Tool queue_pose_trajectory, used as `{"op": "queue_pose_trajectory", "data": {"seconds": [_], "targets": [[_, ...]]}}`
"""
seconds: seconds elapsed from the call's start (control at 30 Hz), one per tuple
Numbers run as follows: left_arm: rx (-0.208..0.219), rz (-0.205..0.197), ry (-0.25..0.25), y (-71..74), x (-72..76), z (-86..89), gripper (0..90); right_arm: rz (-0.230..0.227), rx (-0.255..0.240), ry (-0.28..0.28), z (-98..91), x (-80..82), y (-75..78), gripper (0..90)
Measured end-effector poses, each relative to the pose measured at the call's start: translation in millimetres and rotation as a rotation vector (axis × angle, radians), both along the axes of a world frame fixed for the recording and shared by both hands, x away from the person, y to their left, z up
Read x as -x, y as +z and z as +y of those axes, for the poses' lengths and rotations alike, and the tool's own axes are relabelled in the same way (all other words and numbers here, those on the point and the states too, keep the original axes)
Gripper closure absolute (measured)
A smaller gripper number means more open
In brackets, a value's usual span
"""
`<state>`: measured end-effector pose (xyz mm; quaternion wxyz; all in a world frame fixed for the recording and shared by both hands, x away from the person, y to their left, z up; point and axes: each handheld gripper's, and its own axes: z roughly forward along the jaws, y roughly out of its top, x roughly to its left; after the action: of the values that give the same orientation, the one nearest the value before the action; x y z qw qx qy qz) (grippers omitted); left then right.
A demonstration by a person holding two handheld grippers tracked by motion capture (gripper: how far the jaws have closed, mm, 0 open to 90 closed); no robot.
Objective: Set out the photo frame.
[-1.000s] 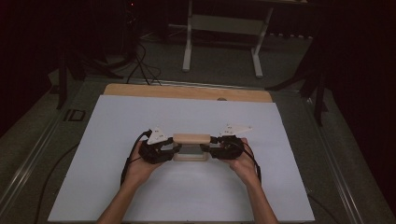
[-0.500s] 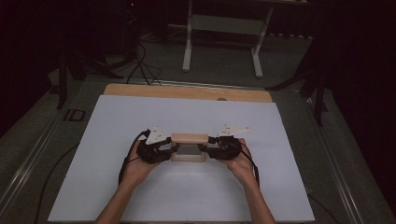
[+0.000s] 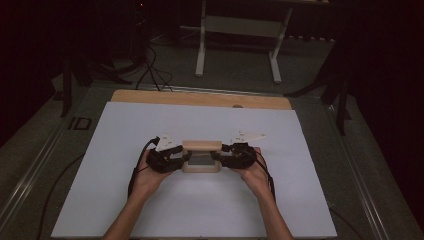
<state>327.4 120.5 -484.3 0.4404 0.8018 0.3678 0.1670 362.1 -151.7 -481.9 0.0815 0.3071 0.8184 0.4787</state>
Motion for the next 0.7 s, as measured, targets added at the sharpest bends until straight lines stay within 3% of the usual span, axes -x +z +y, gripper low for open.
{"op": "queue_pose_trajectory", "data": {"seconds": [0.7], "targets": [[0.022,0.017,0.034,-4.1,-12.2,-2.3,53.8,0.03,0.006,-0.051,3.3,-9.7,-1.9,50.8]]}}
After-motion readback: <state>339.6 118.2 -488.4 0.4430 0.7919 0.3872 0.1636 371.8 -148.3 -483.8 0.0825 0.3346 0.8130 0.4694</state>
